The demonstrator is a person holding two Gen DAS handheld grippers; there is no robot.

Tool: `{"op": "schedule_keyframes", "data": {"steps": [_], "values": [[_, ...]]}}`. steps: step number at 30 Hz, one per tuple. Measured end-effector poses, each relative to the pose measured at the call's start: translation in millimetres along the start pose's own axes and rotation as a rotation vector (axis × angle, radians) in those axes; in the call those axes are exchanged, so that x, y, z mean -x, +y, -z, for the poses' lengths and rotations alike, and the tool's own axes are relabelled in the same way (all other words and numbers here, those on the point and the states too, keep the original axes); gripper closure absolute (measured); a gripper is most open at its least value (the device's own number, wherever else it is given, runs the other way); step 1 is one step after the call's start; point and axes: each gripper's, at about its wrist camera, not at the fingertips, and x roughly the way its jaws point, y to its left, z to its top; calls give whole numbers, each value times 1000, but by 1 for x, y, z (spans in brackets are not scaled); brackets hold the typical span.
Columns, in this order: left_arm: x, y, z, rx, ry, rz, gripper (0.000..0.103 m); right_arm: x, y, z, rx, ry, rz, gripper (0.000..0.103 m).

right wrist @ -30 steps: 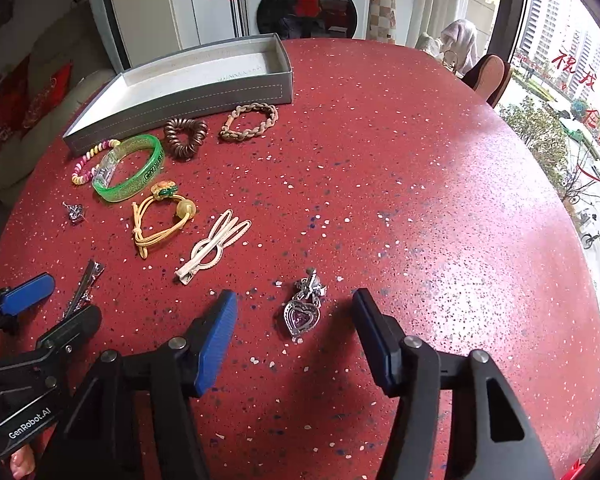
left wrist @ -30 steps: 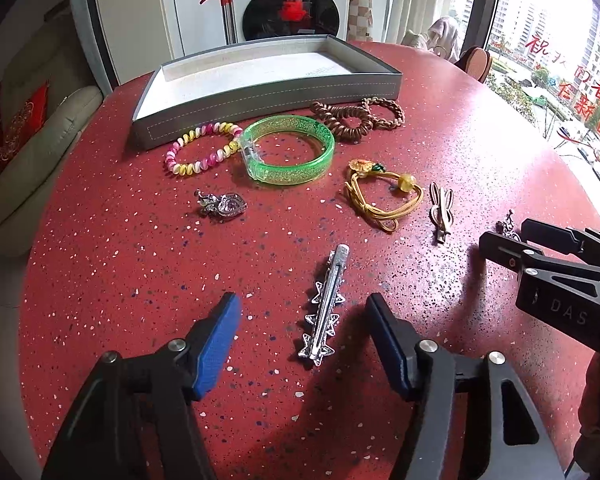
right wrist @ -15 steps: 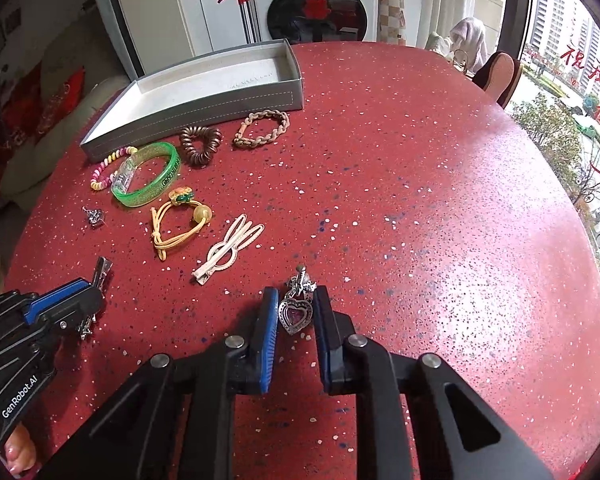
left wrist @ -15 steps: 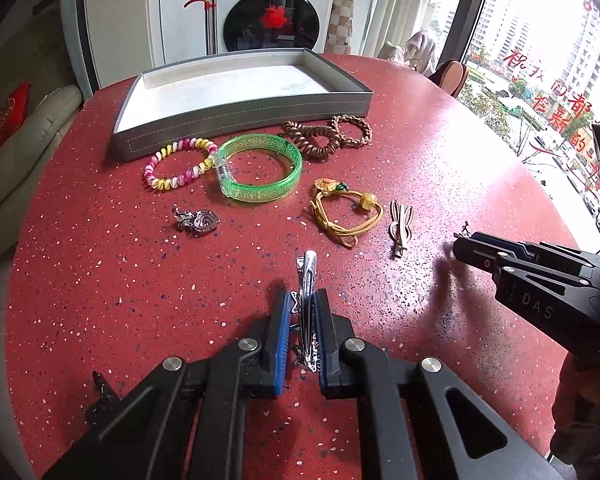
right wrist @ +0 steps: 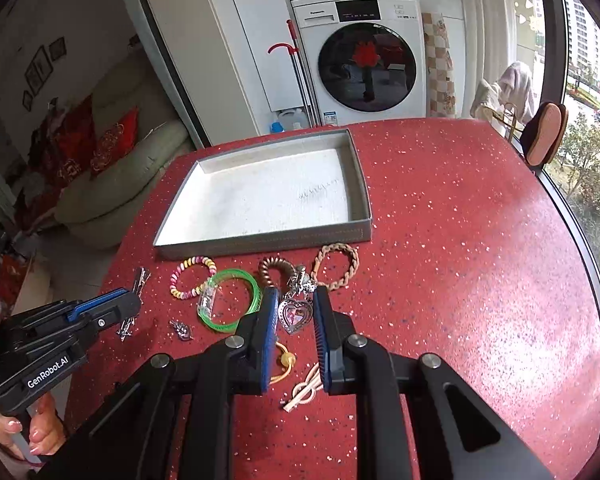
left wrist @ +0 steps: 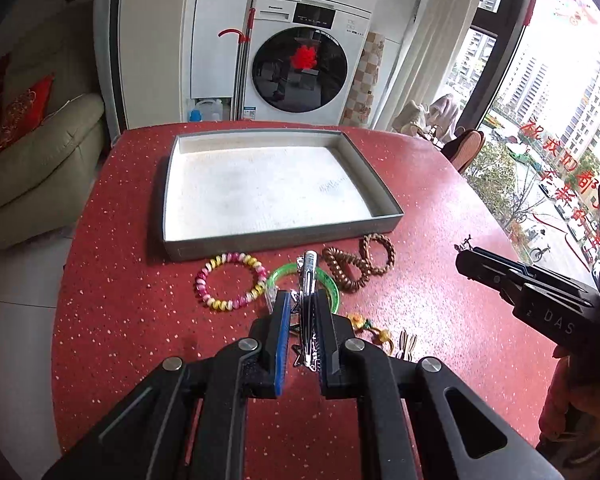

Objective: Organize jewelry
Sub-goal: 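Release the clip from the left tool into the tray while the right tool drops the pendant there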

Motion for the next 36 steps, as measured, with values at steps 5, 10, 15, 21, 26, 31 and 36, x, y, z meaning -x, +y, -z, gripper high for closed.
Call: {"op": "schedule_keyframes", "data": {"steps": [5, 10, 15, 21, 26, 31, 36], "values": [[-19, 17, -51, 29, -38, -57, 73, -26, 3, -46, -14, 12, -35, 84], [-61, 35, -92, 66, -40, -88, 73, -66, 2, -84, -4, 30, -16, 84], [-113, 41, -105, 36, -7, -166, 73, -108, -1, -100, -16, 65, -15, 84], [-171, 48, -97, 36, 80, -197, 73, -160, -11, -94, -31, 121, 8, 84], [-193, 51, -87, 28, 121, -219, 73, -184, -19, -80, -19, 163, 37, 84], [-199, 47, -85, 6, 108, -243, 73, -193, -23, -75, -18, 181, 52, 84], [-202, 42, -82, -17, 90, -280, 66, -193, -16, -73, 16, 168, 79, 83]]}}
